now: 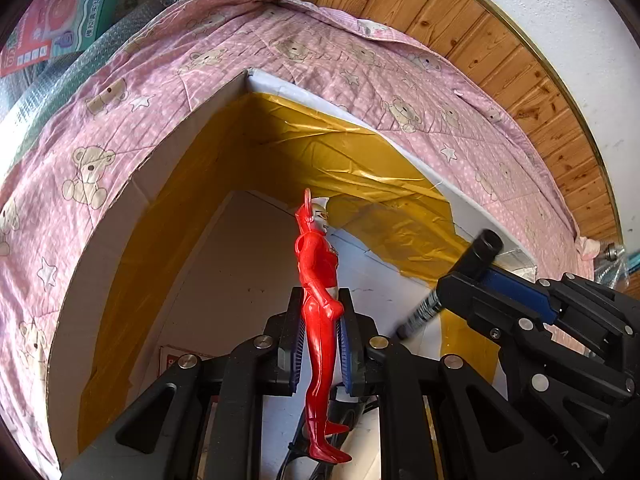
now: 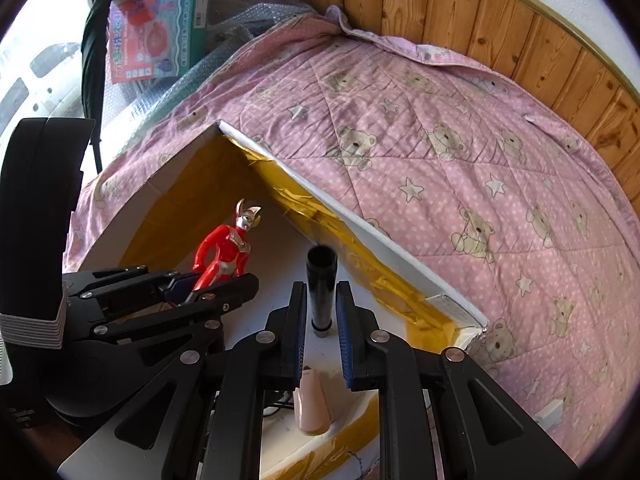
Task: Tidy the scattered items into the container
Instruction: 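Lower the figure and marker into the box and open both grippers, then withdraw both grippers from the box toward the green tape roll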
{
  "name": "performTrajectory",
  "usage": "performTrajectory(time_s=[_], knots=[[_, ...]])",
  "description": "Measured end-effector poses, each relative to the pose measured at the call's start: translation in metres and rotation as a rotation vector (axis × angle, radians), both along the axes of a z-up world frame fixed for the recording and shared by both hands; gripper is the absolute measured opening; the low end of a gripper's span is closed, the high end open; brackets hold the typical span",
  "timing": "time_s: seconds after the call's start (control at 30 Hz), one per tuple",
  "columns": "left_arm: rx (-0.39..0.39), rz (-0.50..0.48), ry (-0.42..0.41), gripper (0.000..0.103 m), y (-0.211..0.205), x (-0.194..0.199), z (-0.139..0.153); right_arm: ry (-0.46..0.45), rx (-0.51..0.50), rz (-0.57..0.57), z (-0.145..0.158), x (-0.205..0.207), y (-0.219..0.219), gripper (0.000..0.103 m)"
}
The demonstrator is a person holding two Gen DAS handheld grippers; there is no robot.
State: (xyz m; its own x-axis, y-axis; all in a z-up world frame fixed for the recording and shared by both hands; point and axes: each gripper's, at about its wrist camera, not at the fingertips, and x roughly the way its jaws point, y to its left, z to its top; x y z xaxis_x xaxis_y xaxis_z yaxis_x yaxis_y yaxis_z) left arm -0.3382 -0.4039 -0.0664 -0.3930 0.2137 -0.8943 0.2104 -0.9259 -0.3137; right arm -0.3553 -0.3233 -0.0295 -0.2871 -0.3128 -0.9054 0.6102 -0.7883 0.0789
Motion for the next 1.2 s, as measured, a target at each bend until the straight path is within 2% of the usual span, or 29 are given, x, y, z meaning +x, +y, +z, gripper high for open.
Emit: performTrajectory(time_s=[0.07,0.13,0.43,0.6,0.97,1.2], knots=[[0.011,-0.010,0.012,0.017,0.001,0.001,0.000,0.008,-0.007,-0.019,0.000,0.003,0.003,0.017],[0.000,-0.017,0.003,0.025,0.002,0.002,0.001,0.011,-0.028,-0.028,0.002,0.007,0.007,0.017],[0.008,-0.010,0.039,0.026,0.003,0.022,0.018,0.019,-0.170,-0.090,0.029,0.024,0.038,0.018],[0.023,-0.015,0.055,0.026,0.007,0.041,0.027,0.020,-0.240,-0.077,0.042,0.052,0.036,0.019],[-0.051,-0.091,0.139,0.027,0.024,0.092,0.057,0.031,-0.333,-0.093,0.055,0.108,0.062,0.018],[-0.147,-0.157,0.198,0.027,0.055,0.125,0.071,0.018,-0.392,-0.137,0.052,0.136,0.103,0.019]])
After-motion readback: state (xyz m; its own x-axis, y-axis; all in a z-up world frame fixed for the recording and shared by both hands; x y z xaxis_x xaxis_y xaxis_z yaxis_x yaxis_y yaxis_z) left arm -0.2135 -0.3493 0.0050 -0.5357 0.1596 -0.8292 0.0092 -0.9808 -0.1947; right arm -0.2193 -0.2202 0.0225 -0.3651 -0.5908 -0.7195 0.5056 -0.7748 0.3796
